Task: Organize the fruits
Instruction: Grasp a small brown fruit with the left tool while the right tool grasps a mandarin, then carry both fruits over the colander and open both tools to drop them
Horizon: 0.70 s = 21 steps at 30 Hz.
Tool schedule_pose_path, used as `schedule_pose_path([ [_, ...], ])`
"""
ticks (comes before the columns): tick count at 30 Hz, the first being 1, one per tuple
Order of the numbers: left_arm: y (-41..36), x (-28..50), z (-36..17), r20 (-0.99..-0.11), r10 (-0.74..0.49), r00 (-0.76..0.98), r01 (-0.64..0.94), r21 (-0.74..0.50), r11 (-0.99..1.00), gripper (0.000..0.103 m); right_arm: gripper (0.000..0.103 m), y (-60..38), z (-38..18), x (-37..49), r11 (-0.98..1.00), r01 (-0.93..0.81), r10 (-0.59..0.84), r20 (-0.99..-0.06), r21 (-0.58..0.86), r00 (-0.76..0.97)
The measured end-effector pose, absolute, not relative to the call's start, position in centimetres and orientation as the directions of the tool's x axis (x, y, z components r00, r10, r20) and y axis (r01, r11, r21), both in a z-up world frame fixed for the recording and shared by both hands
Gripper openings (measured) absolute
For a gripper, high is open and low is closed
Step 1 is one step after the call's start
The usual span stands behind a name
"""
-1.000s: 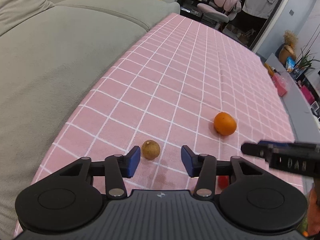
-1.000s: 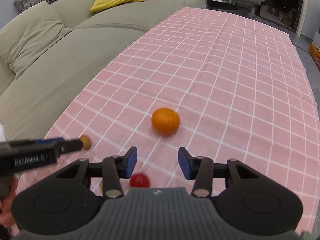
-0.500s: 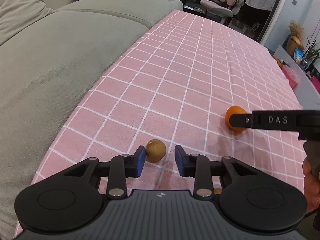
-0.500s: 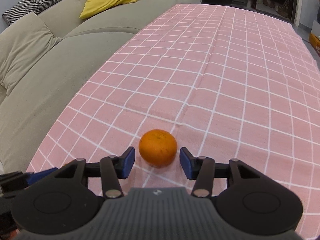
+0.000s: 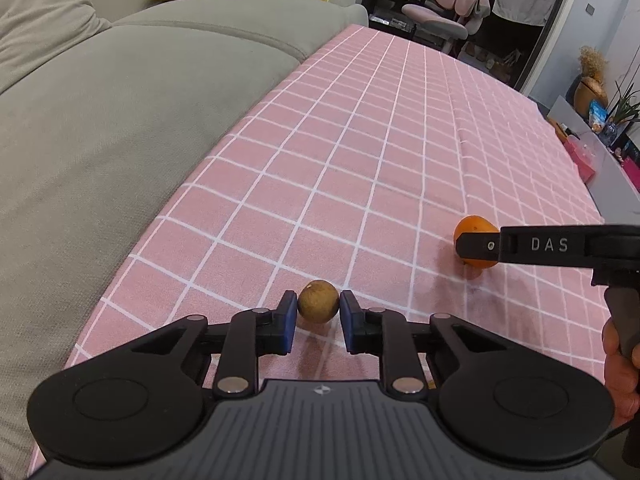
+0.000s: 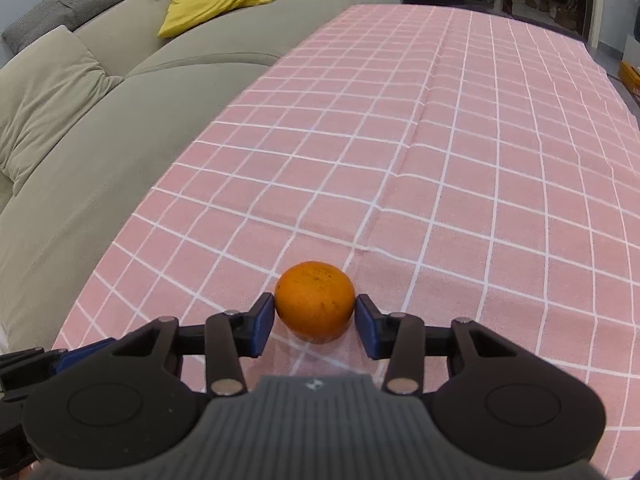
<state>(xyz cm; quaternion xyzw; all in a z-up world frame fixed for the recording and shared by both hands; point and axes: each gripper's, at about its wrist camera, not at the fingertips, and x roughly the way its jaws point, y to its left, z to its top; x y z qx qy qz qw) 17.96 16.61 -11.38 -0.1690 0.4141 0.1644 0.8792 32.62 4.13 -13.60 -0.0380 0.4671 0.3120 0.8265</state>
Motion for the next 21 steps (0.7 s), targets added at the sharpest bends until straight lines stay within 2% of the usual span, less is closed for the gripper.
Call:
schedule_pose_path([
  [11, 14.3, 16.7, -6.8, -0.727, 0.115, 0.677, -0.367, -0.198, 0.909, 0.025, 0.041, 1.7, -8.0, 27.7, 0.787, -0.572, 0.521, -0.745, 0.231, 0.416],
  [21, 11.4, 14.7, -2.0, -0.666, 0.002, 0.746, -0.250, -0.276, 0.928, 0.025, 0.041, -3.8, -2.6, 21.2, 0.788, -0.565, 0.545, -0.704, 0.245, 0.455],
])
